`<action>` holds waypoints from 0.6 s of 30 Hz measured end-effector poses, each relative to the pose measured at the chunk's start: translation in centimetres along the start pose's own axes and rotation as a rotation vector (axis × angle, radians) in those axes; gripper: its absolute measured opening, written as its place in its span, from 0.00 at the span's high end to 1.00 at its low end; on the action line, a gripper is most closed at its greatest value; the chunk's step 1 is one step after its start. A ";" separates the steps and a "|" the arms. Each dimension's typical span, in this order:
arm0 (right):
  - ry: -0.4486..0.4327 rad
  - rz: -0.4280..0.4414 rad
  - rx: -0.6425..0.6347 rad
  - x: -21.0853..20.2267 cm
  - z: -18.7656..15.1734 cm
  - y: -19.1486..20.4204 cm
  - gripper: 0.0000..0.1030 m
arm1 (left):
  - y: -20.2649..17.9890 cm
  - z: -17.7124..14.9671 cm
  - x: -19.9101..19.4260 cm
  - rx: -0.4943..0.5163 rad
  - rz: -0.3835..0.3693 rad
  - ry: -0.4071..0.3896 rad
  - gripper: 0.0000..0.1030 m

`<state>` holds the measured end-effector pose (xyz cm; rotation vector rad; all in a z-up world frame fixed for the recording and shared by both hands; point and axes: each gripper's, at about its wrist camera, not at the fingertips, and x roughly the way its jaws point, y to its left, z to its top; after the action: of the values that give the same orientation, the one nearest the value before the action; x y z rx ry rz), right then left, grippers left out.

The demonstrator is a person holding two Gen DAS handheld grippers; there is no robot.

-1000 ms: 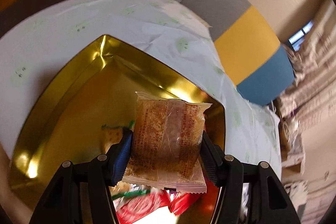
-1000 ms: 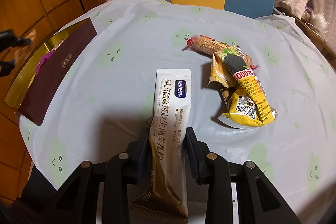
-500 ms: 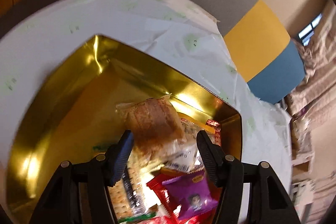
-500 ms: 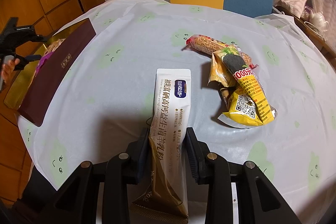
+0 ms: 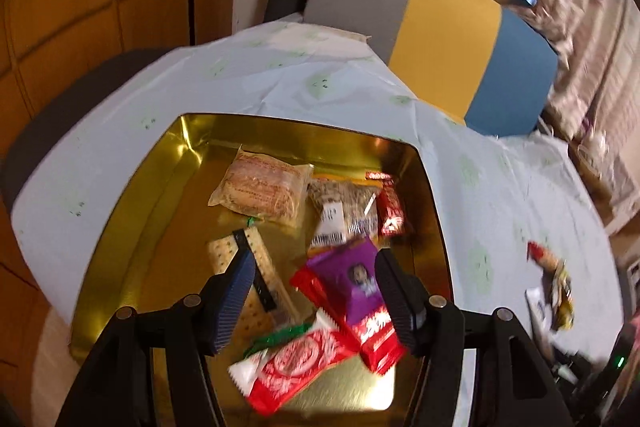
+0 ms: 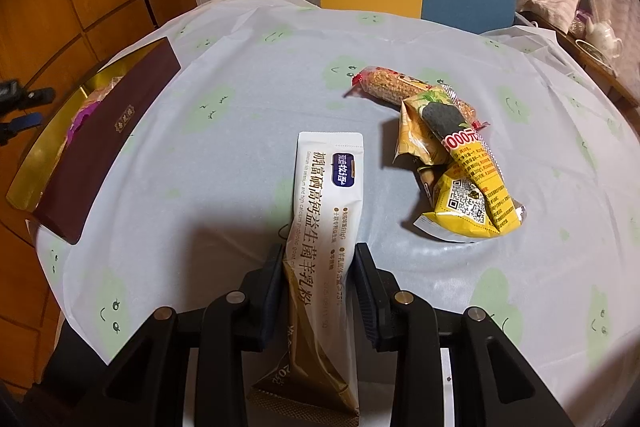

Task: Organize snacks
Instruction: 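Withdraw the left gripper from the tin while right holds the white stick packet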

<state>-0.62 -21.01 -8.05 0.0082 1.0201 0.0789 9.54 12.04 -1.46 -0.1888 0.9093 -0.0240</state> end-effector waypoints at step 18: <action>0.048 0.039 0.040 -0.3 0.3 0.0 0.66 | -0.6 -3.7 -2.1 0.054 0.017 -0.006 0.38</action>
<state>-0.56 -21.05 -7.64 0.0632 1.0696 0.0950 5.37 11.06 -1.98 -0.1308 0.9035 -0.0322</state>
